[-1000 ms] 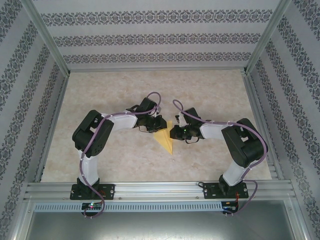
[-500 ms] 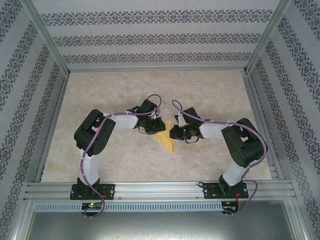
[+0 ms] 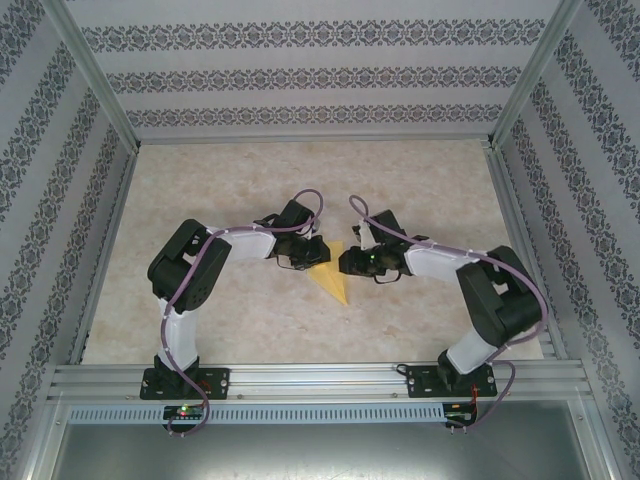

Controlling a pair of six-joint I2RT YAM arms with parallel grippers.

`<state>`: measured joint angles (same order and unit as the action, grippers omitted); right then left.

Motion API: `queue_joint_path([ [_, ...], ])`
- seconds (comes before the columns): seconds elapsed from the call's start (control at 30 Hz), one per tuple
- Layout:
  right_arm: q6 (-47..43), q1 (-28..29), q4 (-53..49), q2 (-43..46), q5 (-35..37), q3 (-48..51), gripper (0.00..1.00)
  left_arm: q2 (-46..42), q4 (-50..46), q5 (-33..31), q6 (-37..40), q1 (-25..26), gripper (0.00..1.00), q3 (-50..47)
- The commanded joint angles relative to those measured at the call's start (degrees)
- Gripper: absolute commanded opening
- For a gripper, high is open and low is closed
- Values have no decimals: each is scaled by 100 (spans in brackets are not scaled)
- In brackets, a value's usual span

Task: Fold a paper plane with a square sheet of paper (fold left side to right side)
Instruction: Fourth fold the wing at the center of the table.

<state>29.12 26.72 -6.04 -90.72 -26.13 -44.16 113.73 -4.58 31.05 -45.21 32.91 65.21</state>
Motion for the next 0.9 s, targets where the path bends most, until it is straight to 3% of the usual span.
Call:
queue_joint_path([
  [0.0, -205, -62, -551, 498, 293, -145, 32, 150, -404, -275, 83, 49, 16, -251],
  [0.3, 547, 384, 342, 499, -1022, 356, 21, 140, -437, -275, 89, 58, 16, -199],
  [0.87, 201, 702, -268, -76, -631, 330, 21, 140, -500, -305, 123, 58, 16, -167],
])
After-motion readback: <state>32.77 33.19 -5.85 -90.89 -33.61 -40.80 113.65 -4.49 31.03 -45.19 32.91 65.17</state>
